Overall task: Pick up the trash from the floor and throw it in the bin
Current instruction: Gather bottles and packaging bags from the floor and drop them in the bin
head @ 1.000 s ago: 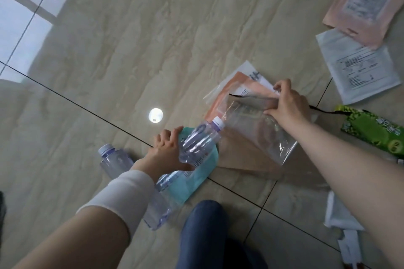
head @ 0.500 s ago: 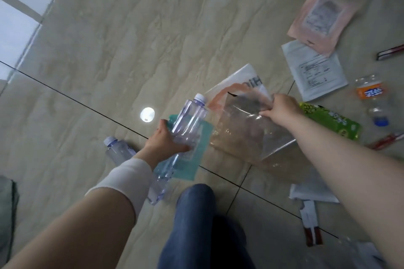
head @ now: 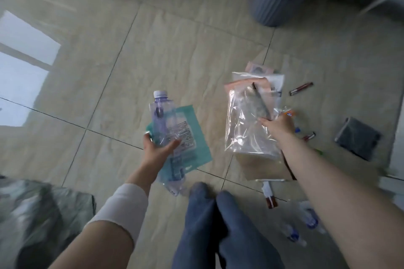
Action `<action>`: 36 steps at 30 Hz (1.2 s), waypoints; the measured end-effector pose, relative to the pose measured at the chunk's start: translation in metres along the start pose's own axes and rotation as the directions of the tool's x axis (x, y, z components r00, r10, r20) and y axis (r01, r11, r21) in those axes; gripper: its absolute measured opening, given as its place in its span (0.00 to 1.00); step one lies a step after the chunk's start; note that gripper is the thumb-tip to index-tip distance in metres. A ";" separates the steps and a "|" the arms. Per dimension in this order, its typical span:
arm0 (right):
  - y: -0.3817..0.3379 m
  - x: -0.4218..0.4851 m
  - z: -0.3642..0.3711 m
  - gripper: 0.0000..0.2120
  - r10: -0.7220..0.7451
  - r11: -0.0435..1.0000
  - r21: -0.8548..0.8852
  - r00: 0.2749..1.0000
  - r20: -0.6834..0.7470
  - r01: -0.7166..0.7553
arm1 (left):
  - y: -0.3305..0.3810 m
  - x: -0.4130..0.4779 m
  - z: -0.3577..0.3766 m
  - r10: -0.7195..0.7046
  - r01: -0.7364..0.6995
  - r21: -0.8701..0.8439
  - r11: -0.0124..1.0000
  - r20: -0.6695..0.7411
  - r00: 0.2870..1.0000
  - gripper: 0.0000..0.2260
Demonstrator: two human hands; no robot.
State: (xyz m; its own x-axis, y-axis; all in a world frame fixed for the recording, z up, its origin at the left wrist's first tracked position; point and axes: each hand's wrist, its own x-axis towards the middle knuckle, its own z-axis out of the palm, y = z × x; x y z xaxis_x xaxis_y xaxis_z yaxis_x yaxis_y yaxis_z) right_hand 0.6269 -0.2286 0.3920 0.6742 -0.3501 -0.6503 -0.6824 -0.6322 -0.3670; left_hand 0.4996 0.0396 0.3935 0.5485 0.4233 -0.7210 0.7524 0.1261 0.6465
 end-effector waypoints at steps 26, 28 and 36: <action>-0.104 0.019 -0.241 0.20 0.319 0.810 0.559 0.932 -0.170 -0.175 | 0.316 -0.010 0.065 0.152 -0.149 -0.082 0.985 0.026 0.988 0.26; -0.119 0.026 -0.244 0.19 0.362 0.699 0.691 0.924 -0.122 -0.182 | 0.335 0.006 0.064 0.151 -0.148 -0.084 0.985 0.029 0.988 0.25; -0.181 0.058 -0.263 0.11 0.440 0.311 0.905 0.888 0.134 -0.290 | 0.415 0.081 0.052 0.125 -0.119 -0.046 0.992 0.142 0.982 0.34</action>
State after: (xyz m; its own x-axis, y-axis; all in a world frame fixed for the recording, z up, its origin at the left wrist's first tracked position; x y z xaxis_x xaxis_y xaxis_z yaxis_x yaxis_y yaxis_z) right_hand 0.8640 -0.3164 0.5961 0.2611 -0.4966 -0.8278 -0.6631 0.5309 -0.5277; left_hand 0.8748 0.0793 0.5906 0.6841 0.3044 -0.6628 0.6642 0.1154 0.7386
